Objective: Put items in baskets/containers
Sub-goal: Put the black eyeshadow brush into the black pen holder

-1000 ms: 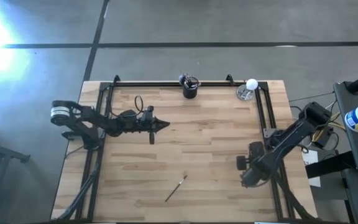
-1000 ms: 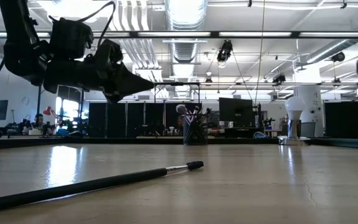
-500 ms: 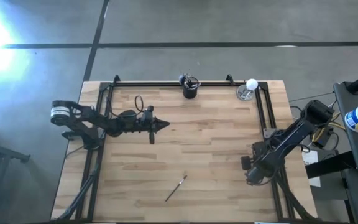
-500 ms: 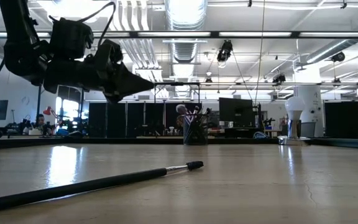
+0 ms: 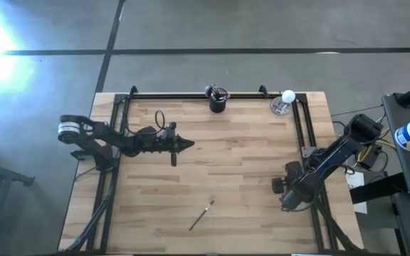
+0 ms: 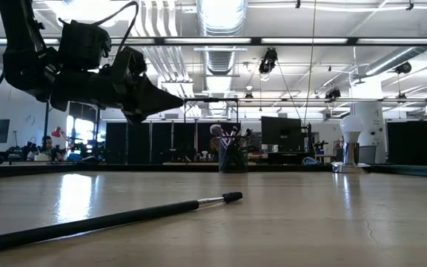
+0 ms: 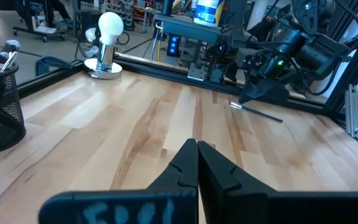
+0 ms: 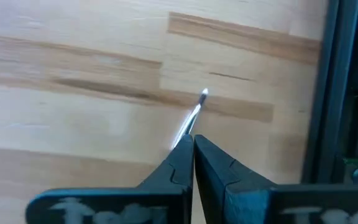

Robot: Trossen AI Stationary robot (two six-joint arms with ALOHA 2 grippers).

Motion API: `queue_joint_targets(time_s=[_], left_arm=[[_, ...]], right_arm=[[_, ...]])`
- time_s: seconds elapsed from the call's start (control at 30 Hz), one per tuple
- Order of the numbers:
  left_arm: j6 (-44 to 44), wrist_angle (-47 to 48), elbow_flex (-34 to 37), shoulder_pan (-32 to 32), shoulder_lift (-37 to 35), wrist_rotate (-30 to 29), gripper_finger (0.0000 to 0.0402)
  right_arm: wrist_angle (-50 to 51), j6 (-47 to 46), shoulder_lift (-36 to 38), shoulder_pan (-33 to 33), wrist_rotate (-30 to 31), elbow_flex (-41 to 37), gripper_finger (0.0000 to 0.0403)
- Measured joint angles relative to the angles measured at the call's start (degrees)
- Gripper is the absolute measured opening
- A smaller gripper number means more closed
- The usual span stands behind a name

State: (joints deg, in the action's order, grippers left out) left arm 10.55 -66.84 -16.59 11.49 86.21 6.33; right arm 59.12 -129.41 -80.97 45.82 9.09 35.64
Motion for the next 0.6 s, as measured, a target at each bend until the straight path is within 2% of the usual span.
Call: queue_joint_targets(time_s=[0.27,0.6], left_arm=[[-0.11,-0.04,0.02,-0.08,0.0,0.0,0.0],[-0.07,0.01,0.02,-0.93,0.0,0.01,0.0]], right_arm=[[0.7,-1.62,0.89,-3.0,0.0,2.85,0.0017],[-0.66,-2.65,0.98,-9.08,0.15,0.47,0.0095]])
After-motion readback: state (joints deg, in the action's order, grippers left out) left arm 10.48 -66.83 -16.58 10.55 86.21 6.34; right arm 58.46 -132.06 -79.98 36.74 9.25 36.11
